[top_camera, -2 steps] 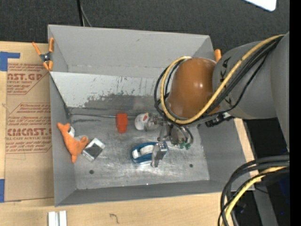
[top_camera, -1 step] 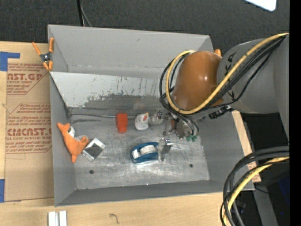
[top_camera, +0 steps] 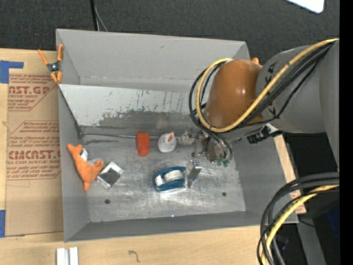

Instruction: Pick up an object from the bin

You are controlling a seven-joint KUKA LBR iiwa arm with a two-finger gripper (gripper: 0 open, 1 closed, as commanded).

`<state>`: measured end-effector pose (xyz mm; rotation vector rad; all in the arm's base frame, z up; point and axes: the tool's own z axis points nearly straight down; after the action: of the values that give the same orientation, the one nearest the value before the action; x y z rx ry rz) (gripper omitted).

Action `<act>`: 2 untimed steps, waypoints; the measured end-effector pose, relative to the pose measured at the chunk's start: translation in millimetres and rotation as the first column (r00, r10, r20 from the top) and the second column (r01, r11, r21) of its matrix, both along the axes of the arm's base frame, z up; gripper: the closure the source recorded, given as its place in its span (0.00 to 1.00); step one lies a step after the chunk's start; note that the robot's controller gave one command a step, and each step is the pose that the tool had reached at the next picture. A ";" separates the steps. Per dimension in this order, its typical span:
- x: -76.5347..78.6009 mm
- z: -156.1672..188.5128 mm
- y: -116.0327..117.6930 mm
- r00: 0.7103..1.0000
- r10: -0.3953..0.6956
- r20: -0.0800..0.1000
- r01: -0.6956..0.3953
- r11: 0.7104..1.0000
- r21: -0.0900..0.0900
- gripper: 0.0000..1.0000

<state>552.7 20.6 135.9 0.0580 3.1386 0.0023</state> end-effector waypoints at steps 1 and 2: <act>13.8 -49.3 4.1 0.999 -0.034 -0.027 0.034 0.999 -0.007 0.00; 13.8 -48.4 4.4 0.999 -0.033 -0.023 0.032 0.999 -0.006 1.00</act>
Offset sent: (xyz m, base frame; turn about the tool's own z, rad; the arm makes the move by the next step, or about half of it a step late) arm 0.0111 0.0074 -0.0659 0.0498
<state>566.6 25.0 87.6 0.1098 3.1601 -0.0076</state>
